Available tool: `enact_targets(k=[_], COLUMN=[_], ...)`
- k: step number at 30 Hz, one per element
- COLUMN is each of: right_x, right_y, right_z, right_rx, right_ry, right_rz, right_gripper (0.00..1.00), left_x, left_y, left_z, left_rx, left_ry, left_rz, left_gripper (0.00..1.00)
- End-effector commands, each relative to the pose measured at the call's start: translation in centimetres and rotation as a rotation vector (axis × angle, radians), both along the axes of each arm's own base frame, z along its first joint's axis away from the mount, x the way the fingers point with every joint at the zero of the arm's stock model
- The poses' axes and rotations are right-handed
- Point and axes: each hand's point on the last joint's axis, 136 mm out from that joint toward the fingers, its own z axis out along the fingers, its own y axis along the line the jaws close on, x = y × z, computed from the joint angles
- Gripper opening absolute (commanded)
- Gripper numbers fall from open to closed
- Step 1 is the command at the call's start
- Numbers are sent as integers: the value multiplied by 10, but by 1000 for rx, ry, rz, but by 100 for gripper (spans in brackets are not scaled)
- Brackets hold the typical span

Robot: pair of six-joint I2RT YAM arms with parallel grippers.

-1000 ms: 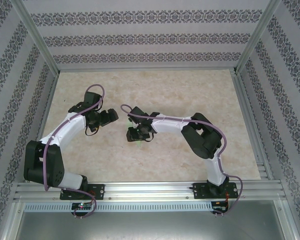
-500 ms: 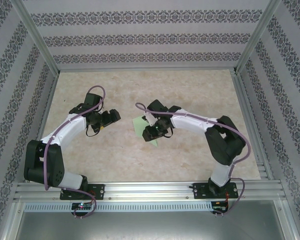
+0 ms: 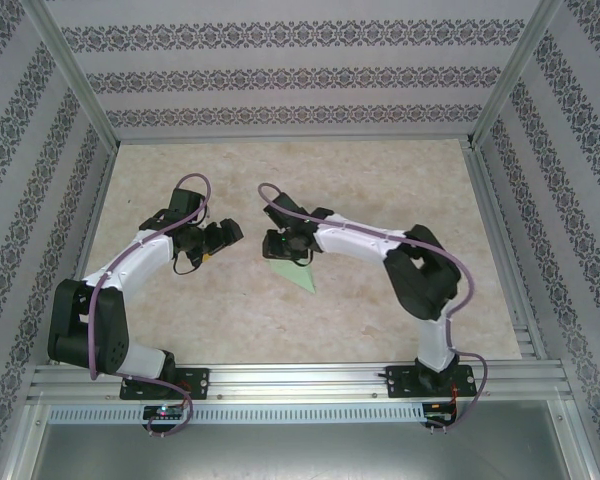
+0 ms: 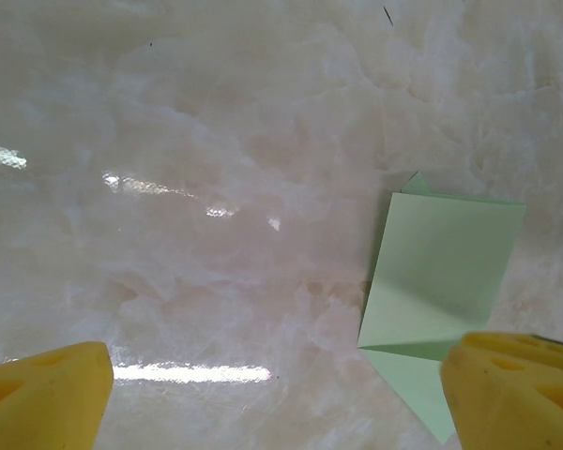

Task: Fold a paper plane with a square sheet of paper (pick it up from the middle)
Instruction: Move the paper to the center of the table.

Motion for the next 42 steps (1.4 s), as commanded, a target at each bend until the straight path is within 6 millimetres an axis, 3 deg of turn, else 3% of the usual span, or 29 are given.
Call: enact_targets(k=[1, 6, 14, 17, 21, 23, 25, 32, 37, 42], right_x=[15, 13, -30, -32, -17, -16, -25, -51, -43, -37], right_y=[5, 11, 11, 12, 13, 6, -7, -46, -54, -65], right_z=[-12, -35, -40, -24, 28, 49, 57, 38, 18, -4], right_rx=[-47, -90, -64, -14, 102, 151, 188, 217, 232, 221], right_ry=[15, 69, 153, 126, 2, -49, -70, -44, -23, 0], right_rz=[-65, -28, 132, 154, 128, 109, 89, 8, -48, -84], right_gripper=[36, 35, 34, 33, 34, 34, 34, 21, 16, 16], left_x=[5, 3, 2, 3, 1, 0, -2, -19, -32, -39], left_y=[2, 3, 3, 3, 0, -3, -10, -45, -75, -92], left_z=[-1, -2, -3, -1, -2, -1, 0, -5, -10, -18], left_rx=[-2, 4, 9, 6, -13, -28, -46, -121, -155, -191], left_ry=[-14, -7, -6, -10, -5, -6, -10, 18, 46, 65], left_rz=[22, 22, 18, 19, 21, 13, -1, -58, -102, -107], left_gripper=[91, 91, 92, 92, 92, 91, 91, 90, 86, 84])
